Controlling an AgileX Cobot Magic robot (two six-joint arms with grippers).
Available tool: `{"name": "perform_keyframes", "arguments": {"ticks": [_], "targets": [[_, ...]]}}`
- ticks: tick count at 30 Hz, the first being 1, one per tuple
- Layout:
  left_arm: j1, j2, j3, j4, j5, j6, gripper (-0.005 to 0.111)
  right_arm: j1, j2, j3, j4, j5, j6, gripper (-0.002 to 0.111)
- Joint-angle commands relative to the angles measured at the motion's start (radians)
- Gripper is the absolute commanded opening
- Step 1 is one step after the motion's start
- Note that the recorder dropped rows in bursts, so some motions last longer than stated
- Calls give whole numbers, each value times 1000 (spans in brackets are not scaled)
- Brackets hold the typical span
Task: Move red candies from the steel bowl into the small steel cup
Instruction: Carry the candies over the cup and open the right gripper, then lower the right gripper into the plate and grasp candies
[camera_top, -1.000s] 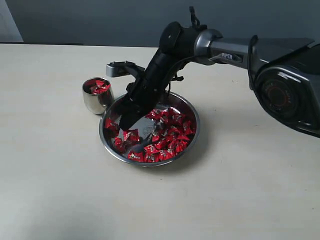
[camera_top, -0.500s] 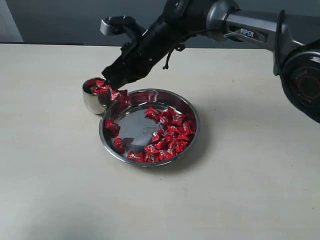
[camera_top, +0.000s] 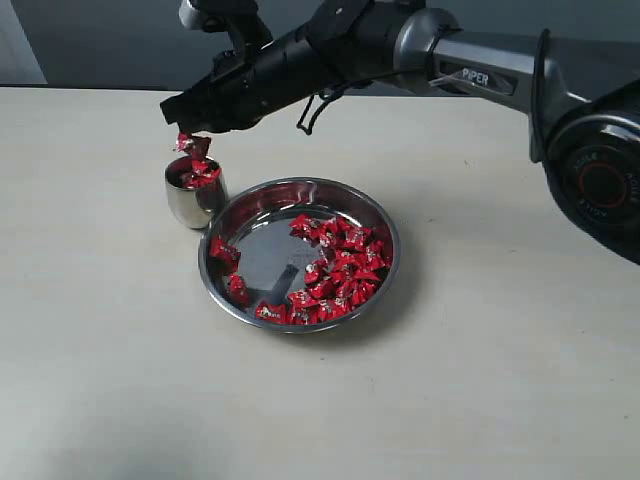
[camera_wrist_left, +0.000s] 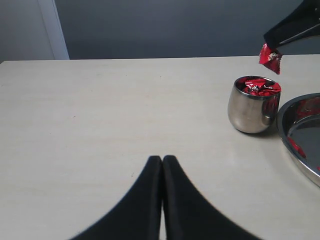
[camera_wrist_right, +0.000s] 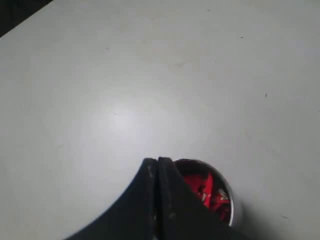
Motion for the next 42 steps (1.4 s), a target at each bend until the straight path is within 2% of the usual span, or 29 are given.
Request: {"name": "perform_keyframes", "arguments": {"ticks": [1,11,18,29,34,37,42], "targets": [[-5,-9,2,1,-4,-2,0,12,28,-1,36,-36,-37,-1],[-5,-9,2,1,-4,-2,0,12,37,-1,29,-49,-37,-1],[-5,-9,2,1,-4,-2,0,12,37,-1,20,-49,-37,21],[-5,-9,2,1,-4,-2,0,4,-7,-1,-22,-34,-33,21],[-5,-9,2,1,-4,-2,0,4,-101,-1,-252,185,36,21],[-5,-9,2,1,-4,-2,0,4,-115,-1,-299,323,69,21],[-5,-9,2,1,-4,-2,0,4,-115,-1,-334,445,85,21]]}}
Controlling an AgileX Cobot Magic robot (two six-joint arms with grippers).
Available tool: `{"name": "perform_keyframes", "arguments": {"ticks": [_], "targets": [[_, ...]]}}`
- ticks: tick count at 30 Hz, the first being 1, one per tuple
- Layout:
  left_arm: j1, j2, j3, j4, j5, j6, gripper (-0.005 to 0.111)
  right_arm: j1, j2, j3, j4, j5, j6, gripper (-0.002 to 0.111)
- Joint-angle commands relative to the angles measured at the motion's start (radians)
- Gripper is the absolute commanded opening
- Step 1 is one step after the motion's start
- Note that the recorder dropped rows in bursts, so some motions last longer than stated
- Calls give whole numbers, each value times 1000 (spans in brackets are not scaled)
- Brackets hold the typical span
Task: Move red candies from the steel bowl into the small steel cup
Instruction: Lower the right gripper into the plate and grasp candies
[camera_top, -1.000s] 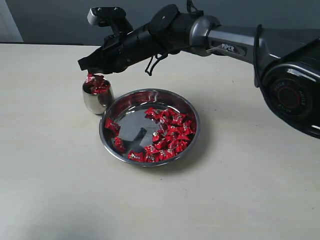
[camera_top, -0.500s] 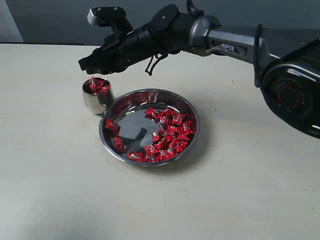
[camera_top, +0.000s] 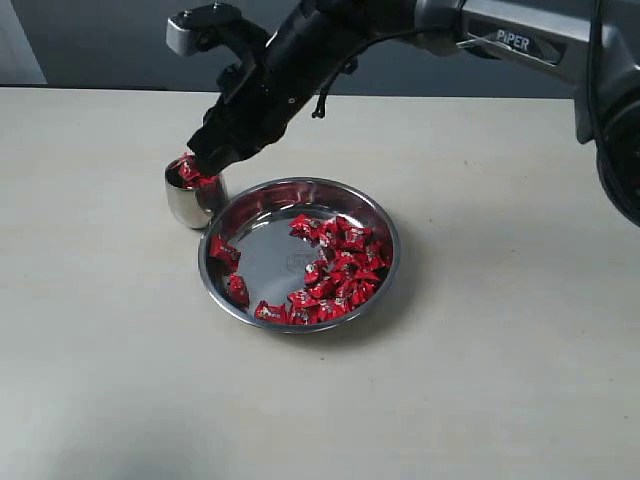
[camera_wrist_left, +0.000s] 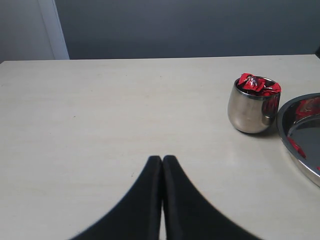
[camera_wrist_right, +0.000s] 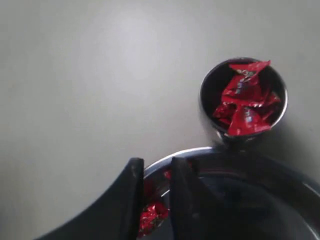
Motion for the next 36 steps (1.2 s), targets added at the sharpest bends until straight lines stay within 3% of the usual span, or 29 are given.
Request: {"name": "perform_keyframes", "arguments": {"ticks": [1,7,18,36], "targets": [[-5,-9,2,1,-4,-2,0,-6,-12,-1,-41,107,37,21],[-5,-9,2,1,-4,-2,0,-6,-12,43,-100,138,82,21],[-5,-9,2,1,-4,-2,0,-6,-12,209,-172,-38,108,21],[-5,-9,2,1,-4,-2,0,-10,23,229,-220,-120,135,21]]}}
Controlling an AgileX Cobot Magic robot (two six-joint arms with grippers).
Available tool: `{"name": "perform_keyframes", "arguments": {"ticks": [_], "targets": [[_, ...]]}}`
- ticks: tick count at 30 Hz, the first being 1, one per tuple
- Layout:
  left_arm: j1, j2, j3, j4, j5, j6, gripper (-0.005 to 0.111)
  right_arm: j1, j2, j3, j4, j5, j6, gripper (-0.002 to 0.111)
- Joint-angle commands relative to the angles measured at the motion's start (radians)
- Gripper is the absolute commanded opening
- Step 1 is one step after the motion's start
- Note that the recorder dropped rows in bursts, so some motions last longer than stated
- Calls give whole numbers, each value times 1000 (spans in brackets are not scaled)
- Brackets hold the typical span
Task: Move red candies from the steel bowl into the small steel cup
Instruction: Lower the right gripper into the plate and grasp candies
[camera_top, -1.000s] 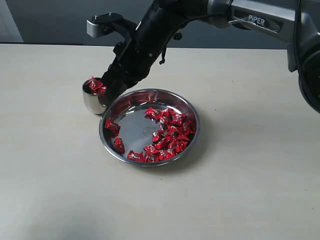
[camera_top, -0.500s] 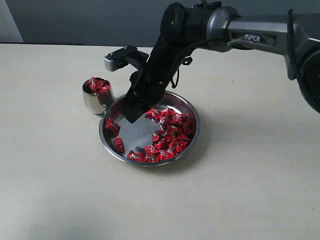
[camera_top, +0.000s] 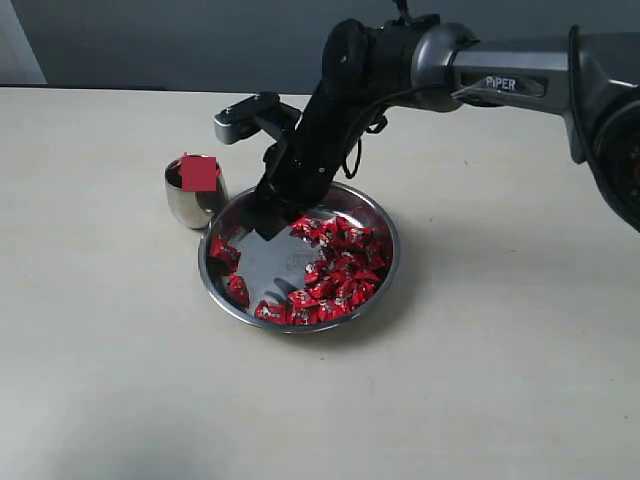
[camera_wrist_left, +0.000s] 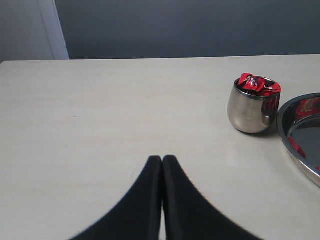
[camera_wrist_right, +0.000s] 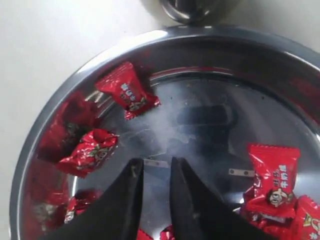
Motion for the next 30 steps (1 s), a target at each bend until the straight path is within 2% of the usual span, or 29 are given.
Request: {"name": "perform_keyframes", "arguments": {"ticks": [1,5,11,17,30], "targets": [[-5,-9,2,1,-4,-2,0,-12,20,5,-21,1,1,21],[-5,-9,2,1,-4,-2,0,-24,26,5,-38,34,22,25],[-5,-9,2,1,-4,-2,0,-30,28,5,-198,-23,96,48],[-5,-9,2,1,-4,-2,0,-30,28,5,-301,-155,182,49],[-5,-9,2,1,-4,-2,0,-30,90,5,-303,-179,182,49]]}}
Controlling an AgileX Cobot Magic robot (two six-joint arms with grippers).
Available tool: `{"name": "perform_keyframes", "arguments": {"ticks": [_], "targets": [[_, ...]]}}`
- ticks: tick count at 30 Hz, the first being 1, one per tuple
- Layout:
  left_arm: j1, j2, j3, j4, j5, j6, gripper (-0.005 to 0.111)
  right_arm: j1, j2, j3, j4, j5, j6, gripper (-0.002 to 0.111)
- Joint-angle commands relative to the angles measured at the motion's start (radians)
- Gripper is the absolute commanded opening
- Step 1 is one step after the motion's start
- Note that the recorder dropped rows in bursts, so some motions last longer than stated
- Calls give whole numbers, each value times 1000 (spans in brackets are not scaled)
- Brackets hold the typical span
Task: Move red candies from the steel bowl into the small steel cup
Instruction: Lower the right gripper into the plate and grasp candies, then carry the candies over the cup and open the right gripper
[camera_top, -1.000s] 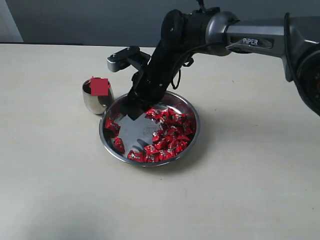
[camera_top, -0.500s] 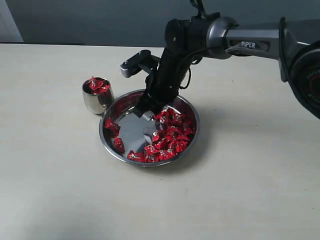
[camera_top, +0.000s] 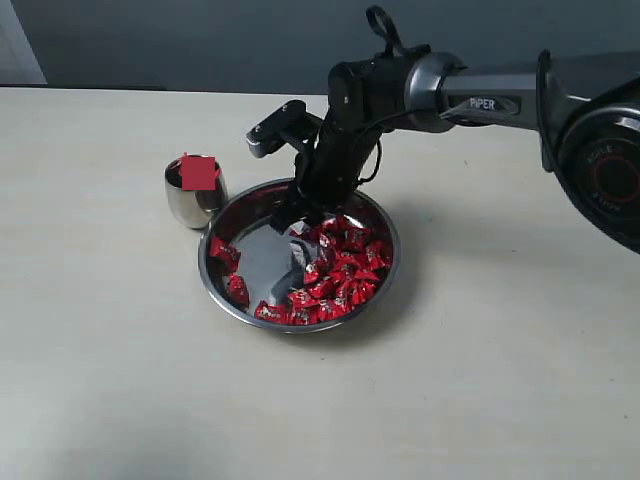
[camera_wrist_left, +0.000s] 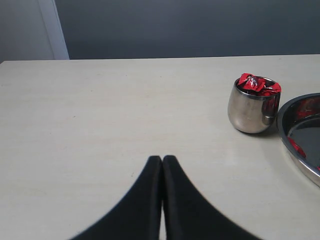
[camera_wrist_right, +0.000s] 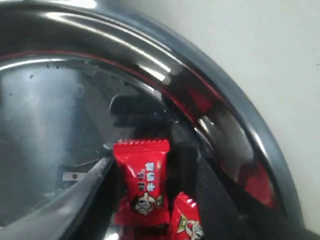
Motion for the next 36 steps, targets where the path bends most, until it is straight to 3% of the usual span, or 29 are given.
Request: {"name": "perform_keyframes", "arguments": {"ticks": [1,3,5,7,15,24,36], "targets": [[-5,-9,2,1,-4,-2,0,-6,16,5,-2,-2,4,49],[-5,-9,2,1,-4,-2,0,-6,22,5,-2,-2,4,41],[-5,-9,2,1,-4,-2,0,-6,19,5,3,-4,4,14],[-5,-9,2,1,-4,-2,0,-6,11,5,4,-4,4,0],[-5,-9,2,1,-4,-2,0,-6,-103,5,189,-70,-62,0],[-5,-9,2,1,-4,-2,0,6,-91,-10,654,-156,-426,0],[-5,-9,2,1,-4,-2,0,56,-3,-107,681,-213,-445,0]]}}
